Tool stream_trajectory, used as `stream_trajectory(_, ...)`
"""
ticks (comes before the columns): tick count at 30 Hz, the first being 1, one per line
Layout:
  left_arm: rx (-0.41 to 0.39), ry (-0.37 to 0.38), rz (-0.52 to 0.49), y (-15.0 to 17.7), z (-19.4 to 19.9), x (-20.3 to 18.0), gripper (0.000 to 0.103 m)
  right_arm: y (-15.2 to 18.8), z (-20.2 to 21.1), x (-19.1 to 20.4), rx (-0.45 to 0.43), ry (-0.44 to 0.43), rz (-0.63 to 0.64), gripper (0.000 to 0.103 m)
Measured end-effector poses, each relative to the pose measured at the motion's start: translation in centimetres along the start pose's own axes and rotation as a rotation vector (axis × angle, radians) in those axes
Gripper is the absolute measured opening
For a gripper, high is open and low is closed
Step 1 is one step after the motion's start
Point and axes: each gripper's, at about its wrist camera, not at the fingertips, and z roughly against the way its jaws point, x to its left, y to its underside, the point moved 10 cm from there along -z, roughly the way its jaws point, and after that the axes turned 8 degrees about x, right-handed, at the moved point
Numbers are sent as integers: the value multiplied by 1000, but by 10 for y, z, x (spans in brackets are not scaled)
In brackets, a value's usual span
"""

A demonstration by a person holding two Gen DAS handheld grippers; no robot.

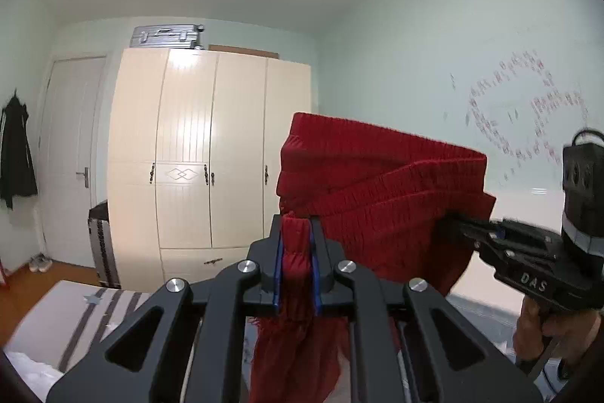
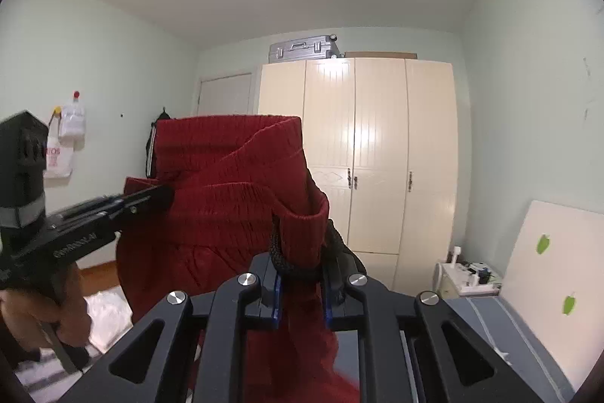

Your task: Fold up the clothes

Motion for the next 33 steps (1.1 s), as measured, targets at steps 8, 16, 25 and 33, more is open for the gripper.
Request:
stream_trajectory(8,369,47,142,281,89,-32,10,272,45,57,331,-119,-38,15)
stream_trajectory(16,702,20,423,493,204,-16,31,477,125,131,676,-327,-143,33)
stream_trajectory(25,869,152,518,516,213,-45,50,493,180,104,764,-284,-178,65)
stream_trajectory(33,1046,274,595,566,212,-110,51,503,183,89,752,-209,-205,65)
